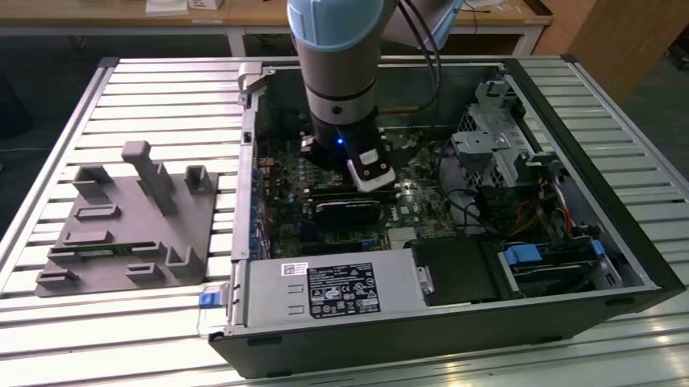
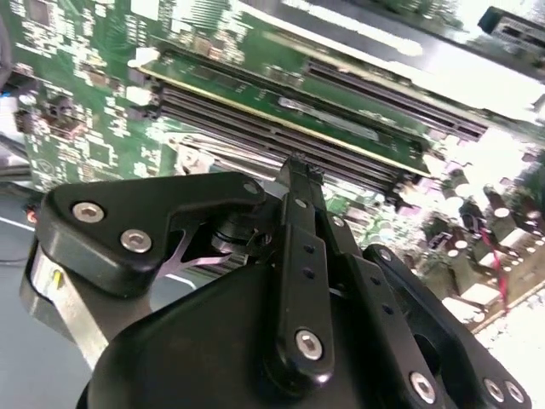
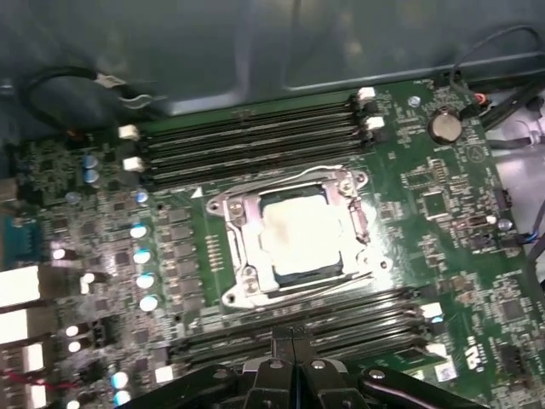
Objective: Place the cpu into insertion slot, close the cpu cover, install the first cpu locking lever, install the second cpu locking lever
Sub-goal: 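Install the second cpu locking lever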
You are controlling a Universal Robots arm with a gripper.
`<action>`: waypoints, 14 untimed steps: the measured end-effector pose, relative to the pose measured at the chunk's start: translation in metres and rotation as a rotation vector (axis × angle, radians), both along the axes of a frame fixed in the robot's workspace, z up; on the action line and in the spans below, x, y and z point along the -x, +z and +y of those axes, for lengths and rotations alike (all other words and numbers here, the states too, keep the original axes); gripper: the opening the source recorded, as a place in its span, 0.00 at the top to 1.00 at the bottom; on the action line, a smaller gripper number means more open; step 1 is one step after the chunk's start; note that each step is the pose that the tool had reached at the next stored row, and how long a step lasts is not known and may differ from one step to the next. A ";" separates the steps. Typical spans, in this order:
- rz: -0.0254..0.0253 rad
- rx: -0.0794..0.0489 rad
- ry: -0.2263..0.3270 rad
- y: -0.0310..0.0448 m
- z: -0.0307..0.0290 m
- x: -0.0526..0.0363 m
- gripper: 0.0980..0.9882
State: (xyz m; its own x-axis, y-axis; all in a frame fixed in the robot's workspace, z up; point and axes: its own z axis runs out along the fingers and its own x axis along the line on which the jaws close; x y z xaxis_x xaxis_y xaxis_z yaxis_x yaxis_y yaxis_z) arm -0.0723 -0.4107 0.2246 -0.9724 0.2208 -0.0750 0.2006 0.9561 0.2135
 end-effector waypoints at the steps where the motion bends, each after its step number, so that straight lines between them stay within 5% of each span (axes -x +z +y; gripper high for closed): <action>1: 0.0000 0.003 0.000 0.0000 0.0011 -0.0016 0.99; 14: 0.0019 0.047 0.000 -0.0001 0.0272 -0.0184 0.99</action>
State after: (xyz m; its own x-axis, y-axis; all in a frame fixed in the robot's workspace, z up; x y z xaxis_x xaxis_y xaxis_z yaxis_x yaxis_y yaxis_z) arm -0.0539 -0.3835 0.2244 -0.9726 0.2170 -0.0835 0.2009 0.9651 0.1677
